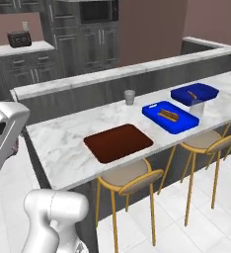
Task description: Take the donut and cake from the fridge and place them on the empty tray on the dining counter.
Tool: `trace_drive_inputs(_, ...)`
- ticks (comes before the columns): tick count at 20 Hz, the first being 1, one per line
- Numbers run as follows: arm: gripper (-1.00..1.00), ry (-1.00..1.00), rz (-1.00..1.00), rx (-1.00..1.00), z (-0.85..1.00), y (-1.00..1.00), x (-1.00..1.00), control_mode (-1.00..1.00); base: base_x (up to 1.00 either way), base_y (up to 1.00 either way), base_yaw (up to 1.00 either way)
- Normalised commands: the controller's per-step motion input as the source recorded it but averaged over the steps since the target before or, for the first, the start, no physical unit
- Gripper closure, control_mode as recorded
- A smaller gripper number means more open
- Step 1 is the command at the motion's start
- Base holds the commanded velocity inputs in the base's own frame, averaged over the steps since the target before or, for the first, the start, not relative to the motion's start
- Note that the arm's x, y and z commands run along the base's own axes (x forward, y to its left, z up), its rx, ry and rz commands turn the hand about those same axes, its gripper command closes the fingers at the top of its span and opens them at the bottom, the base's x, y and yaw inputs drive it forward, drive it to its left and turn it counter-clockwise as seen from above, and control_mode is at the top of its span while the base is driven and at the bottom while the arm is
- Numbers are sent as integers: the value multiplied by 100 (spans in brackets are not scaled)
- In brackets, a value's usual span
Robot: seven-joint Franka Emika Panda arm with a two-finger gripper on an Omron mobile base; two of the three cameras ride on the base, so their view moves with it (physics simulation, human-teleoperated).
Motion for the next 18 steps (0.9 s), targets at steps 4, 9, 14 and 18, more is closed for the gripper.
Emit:
trace_drive_inputs(4,100,0,0,0,0,0,0,100,81,-87,37)
trace_drive_inputs(9,100,0,0,0,0,0,0,100,-25,-100,38)
trace_drive_inputs(14,100,0,0,0,0,0,0,100,-74,-100,52)
trace_drive_inputs(18,100,0,0,0,0,0,0,100,15,-100,46)
